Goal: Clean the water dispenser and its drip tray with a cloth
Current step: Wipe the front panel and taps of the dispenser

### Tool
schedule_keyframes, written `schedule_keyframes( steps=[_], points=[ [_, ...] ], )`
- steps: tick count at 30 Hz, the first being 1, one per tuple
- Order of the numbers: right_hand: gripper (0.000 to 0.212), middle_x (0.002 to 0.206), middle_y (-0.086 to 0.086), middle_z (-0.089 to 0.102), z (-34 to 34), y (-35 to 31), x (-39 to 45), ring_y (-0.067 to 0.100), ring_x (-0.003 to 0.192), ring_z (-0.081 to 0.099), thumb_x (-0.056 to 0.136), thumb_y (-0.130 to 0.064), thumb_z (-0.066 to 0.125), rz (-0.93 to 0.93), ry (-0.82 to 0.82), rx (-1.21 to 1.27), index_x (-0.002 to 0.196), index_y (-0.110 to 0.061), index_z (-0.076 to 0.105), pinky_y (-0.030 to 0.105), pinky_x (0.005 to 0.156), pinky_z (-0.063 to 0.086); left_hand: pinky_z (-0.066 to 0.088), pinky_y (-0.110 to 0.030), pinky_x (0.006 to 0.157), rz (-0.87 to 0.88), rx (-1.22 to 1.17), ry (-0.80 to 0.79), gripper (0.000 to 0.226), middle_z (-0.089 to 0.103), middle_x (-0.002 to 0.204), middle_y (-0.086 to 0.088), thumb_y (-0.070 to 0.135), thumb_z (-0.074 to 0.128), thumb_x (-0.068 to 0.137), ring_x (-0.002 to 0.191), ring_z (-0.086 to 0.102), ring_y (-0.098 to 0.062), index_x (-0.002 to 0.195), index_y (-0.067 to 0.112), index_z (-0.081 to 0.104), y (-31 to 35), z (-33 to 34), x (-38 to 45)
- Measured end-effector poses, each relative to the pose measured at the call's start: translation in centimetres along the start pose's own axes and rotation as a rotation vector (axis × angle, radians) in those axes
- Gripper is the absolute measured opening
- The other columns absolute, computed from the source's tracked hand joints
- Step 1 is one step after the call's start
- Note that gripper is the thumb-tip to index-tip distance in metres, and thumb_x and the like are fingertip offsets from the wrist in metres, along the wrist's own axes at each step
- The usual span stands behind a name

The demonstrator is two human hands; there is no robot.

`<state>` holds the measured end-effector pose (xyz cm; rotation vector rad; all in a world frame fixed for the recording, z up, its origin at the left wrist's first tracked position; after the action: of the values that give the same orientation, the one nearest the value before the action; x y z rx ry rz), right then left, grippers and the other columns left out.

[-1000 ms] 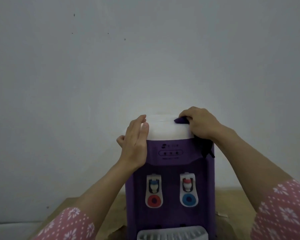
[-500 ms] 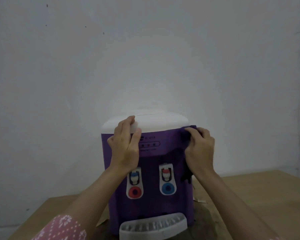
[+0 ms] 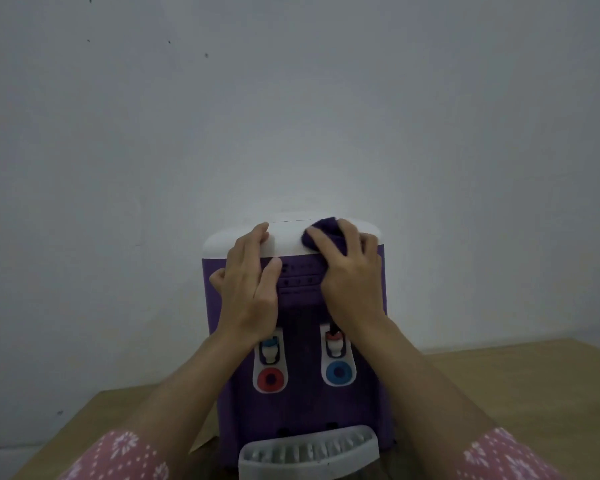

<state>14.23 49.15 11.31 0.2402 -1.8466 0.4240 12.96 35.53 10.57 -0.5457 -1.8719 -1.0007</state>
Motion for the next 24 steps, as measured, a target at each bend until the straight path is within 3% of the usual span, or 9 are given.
schedule_keyframes(
  steps=[4,8,11,14,18,21,24],
  points=[
    [0.06,0.134,0.019,0.042,0.0,4.9,-1.6,0.038,0.105,0.04,0.078,0.013,0.046,0.17,0.005,0.072,0.13,-0.017,0.051,0.047,0.085,0.044,0.013,-0.019,0.074,0.034,0.094,0.001,0.061,0.04,0.134,0.01,0.032,0.037,0.076,0.108,0.024,0.009,0.136,0.021,0.034,-0.1,0.6,-0.2],
    [0.059,0.134,0.017,0.038,0.4,9.4,-5.0,0.034,0.11,0.036,0.084,0.011,0.041,0.333,-0.071,0.084,0.135,-0.018,0.044,0.037,0.087,0.04,0.01,-0.02,0.08,0.055,0.201,0.012,0.067,0.037,0.138,0.002,0.033,0.045,0.074,0.119,0.025,-0.001,0.138,0.016,0.032,0.4,1.3,-1.3],
    [0.054,0.131,0.018,0.041,0.0,11.4,-6.2,0.034,0.109,0.038,0.084,0.012,0.04,0.443,-0.058,0.078,0.129,-0.016,0.05,0.029,0.081,0.034,0.016,-0.033,0.088,0.291,0.391,-0.129,0.067,0.044,0.136,-0.006,0.031,0.05,0.072,0.123,0.029,-0.012,0.136,0.011,0.038,2.4,3.1,-3.2],
    [0.047,0.127,0.022,0.045,-0.6,9.7,-5.7,0.036,0.108,0.041,0.088,0.009,0.045,0.303,0.027,0.119,0.13,-0.012,0.051,0.032,0.087,0.038,0.026,-0.038,0.09,0.554,0.621,-0.339,0.068,0.05,0.137,-0.005,0.035,0.044,0.069,0.128,0.039,-0.016,0.134,0.014,0.045,3.7,6.2,-5.8],
    [0.046,0.123,0.023,0.049,0.8,9.6,-7.8,0.035,0.107,0.045,0.087,0.008,0.051,0.179,-0.053,0.201,0.129,-0.01,0.05,0.028,0.093,0.036,0.021,-0.042,0.093,0.505,0.738,-0.38,0.071,0.043,0.144,-0.005,0.038,0.053,0.068,0.133,0.038,-0.018,0.134,0.013,0.047,2.7,8.1,-6.6],
    [0.046,0.125,0.021,0.048,1.7,12.2,-10.4,0.033,0.108,0.044,0.089,0.008,0.046,0.33,-0.131,0.215,0.13,-0.012,0.049,0.026,0.091,0.037,0.018,-0.044,0.095,0.484,0.779,-0.359,0.074,0.035,0.149,-0.004,0.038,0.054,0.071,0.139,0.026,-0.014,0.137,0.01,0.042,1.7,8.4,-6.7],
    [0.043,0.125,0.021,0.048,0.9,13.0,-9.5,0.032,0.109,0.043,0.091,0.004,0.043,0.438,-0.01,0.239,0.131,-0.012,0.049,0.024,0.088,0.034,0.018,-0.046,0.096,0.486,0.794,-0.367,0.073,0.029,0.151,-0.003,0.039,0.045,0.074,0.138,0.018,-0.011,0.141,0.011,0.036,1.0,8.6,-6.8]
  ],
)
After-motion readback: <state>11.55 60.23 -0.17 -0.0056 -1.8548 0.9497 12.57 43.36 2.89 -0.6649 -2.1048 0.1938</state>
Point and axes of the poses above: each hand's wrist, its own x-axis towards the middle knuckle, its own z-axis out of the palm, y = z × x, the point moved 8 cm from there along x, towards the middle knuckle
